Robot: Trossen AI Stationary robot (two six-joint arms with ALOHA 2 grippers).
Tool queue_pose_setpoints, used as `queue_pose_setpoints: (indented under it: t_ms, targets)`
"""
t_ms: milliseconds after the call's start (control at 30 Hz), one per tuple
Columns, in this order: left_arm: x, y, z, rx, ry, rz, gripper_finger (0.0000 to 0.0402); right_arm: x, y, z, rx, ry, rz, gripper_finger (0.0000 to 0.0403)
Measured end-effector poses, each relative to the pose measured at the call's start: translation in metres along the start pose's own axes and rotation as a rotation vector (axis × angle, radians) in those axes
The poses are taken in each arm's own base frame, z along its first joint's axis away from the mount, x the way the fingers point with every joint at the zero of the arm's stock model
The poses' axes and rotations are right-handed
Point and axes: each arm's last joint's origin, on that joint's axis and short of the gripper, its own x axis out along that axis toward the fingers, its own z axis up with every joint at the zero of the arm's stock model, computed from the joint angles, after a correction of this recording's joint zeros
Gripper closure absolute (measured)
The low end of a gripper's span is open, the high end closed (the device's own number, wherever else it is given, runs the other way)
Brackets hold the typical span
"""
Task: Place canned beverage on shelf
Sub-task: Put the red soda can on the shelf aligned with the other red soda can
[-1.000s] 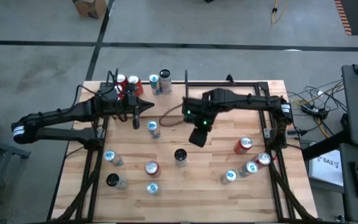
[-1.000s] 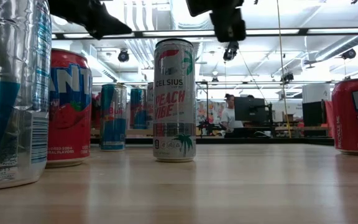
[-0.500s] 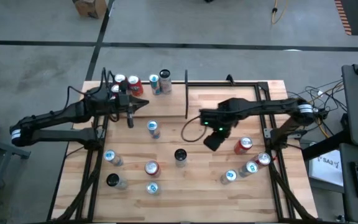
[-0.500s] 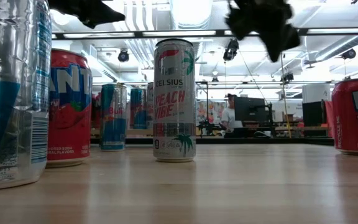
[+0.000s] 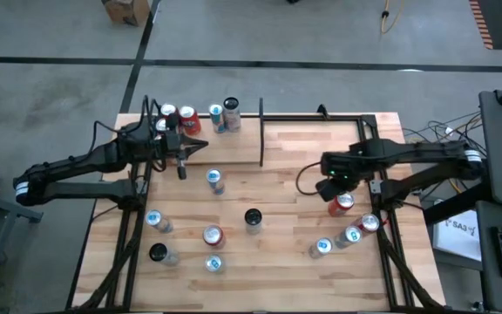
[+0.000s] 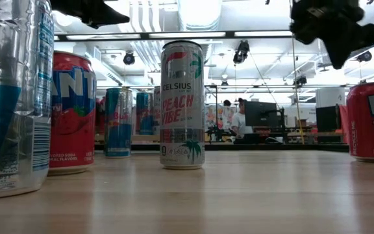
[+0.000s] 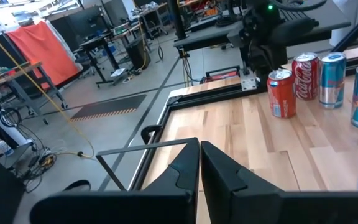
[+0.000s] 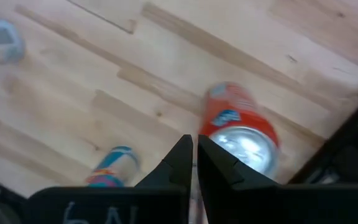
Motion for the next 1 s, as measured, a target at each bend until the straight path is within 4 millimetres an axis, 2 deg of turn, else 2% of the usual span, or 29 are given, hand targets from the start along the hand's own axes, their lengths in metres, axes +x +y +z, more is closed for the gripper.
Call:
queue_pose_setpoints:
  t_ms: [200, 400, 500, 633, 867, 1000]
  targets:
    - [0.001, 0.0, -0.001, 0.0, 0.008, -0.003, 0.0402, 0.009, -0.02, -0.009, 0.035, 0.007, -0.037, 0.039]
    - [0.001, 0.0, -0.001, 0.0, 0.009, 0.0, 0.0402, 0.007, -0.023, -0.011, 0.055, 0.009, -0.038, 0.0388]
    - [0.002, 0.0, -0.001, 0.0, 0.012, 0.004, 0.0402, 0.004, -0.021, -0.011, 0.086, 0.016, -0.04, 0.037]
    - [0.003, 0.0, -0.002, 0.008, 0.019, 0.003, 0.0402, 0.001, -0.019, -0.01, 0.137, 0.01, -0.028, 0.0307]
    - [0.006, -0.001, -0.003, 0.012, 0.029, -0.001, 0.0402, 0.006, -0.02, -0.009, 0.222, 0.01, -0.068, 0.0146]
    - [0.006, -0.001, -0.003, 0.021, 0.031, -0.002, 0.0402, 0.015, -0.017, -0.007, 0.217, 0.06, -0.113, 0.0069]
